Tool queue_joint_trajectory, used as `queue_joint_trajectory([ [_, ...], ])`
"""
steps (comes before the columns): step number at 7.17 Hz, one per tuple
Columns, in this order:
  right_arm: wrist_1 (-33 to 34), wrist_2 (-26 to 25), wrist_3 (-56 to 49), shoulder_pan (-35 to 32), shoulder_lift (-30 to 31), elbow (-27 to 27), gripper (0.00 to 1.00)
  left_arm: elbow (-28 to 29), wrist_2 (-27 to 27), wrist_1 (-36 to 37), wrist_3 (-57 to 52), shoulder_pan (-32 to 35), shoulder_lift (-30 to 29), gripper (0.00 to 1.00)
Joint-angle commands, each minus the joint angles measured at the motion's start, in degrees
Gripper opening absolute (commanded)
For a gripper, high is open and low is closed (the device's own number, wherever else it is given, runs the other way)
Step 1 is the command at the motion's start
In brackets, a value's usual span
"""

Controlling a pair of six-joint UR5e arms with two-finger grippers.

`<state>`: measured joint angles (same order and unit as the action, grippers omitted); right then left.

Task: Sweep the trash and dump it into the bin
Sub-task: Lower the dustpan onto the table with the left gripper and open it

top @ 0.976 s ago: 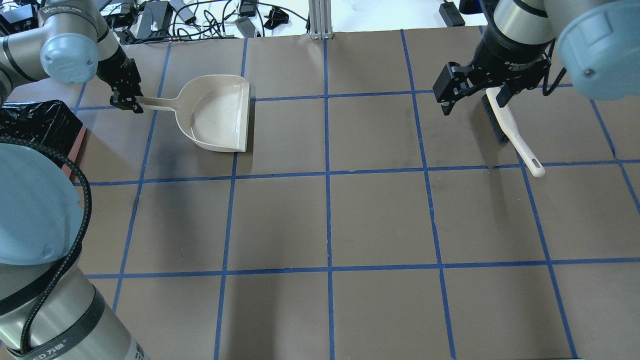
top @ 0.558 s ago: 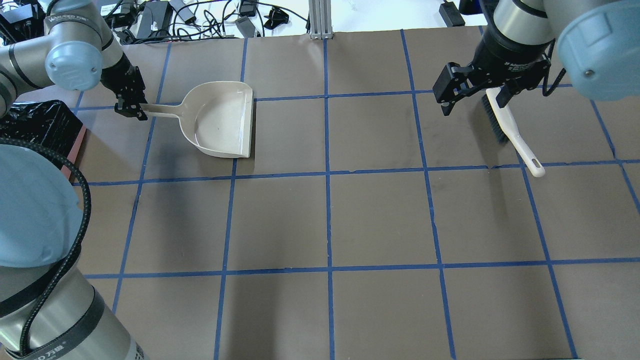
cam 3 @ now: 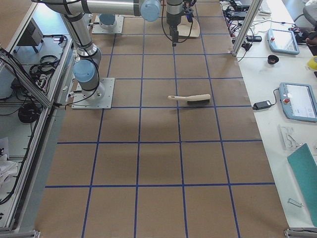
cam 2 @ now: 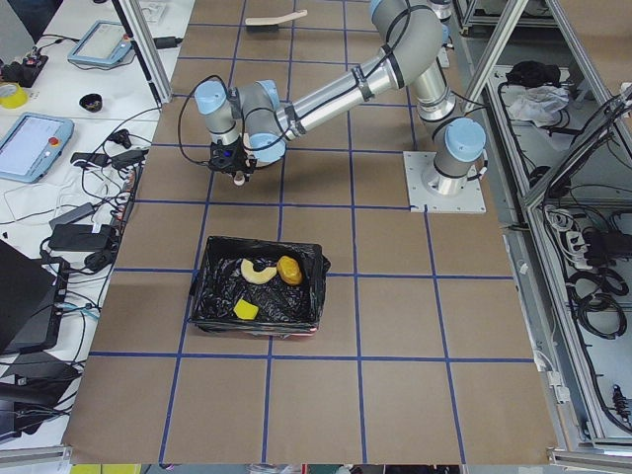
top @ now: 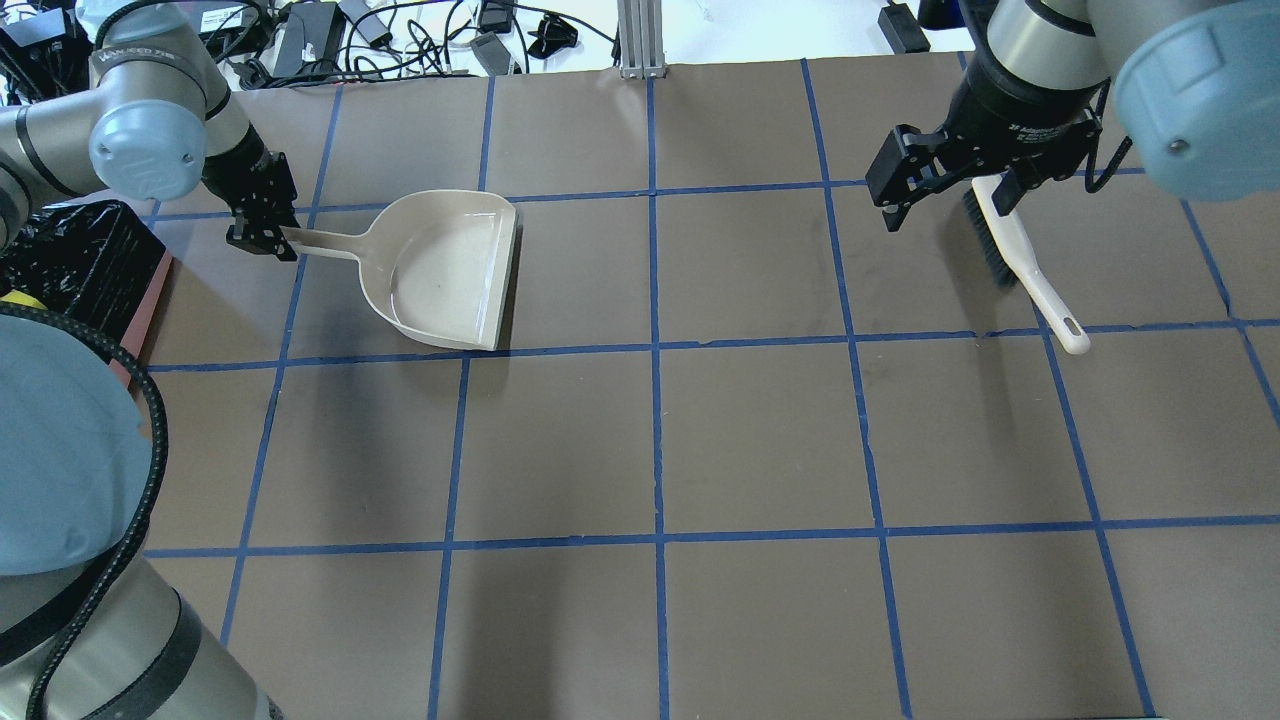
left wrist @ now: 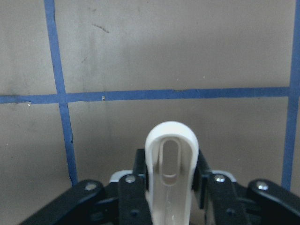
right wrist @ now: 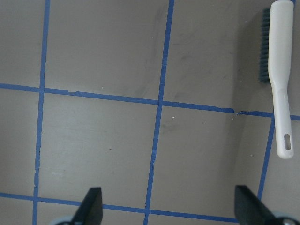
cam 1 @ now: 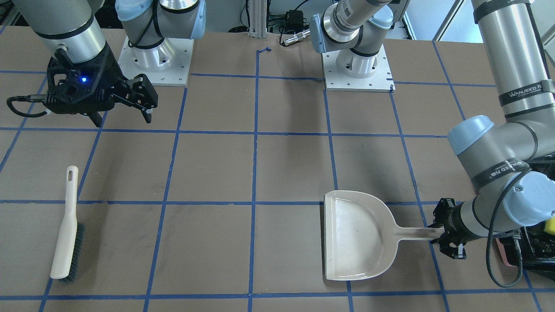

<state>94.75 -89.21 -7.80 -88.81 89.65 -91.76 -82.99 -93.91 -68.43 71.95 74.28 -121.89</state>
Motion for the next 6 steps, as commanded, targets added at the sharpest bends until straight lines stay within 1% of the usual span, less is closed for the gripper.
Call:
queue_joint_trajectory([
  [1, 0.0, 0.0, 0.0, 0.0, 0.1, 0.0, 1.00, -0.4, 0.0, 3.0, 0.6, 0.0, -0.5, 0.00],
  [3, 0.0, 0.0, 0.1, 0.0, 0.3, 0.0, 1.00, 1.7, 0.2, 3.1, 1.6, -0.3, -1.2, 0.00],
  [6, -0.1, 0.0, 0.0, 0.0, 0.1, 0.0, 1.00, 0.1, 0.1, 3.3, 3.4, -0.2, -1.4, 0.00],
])
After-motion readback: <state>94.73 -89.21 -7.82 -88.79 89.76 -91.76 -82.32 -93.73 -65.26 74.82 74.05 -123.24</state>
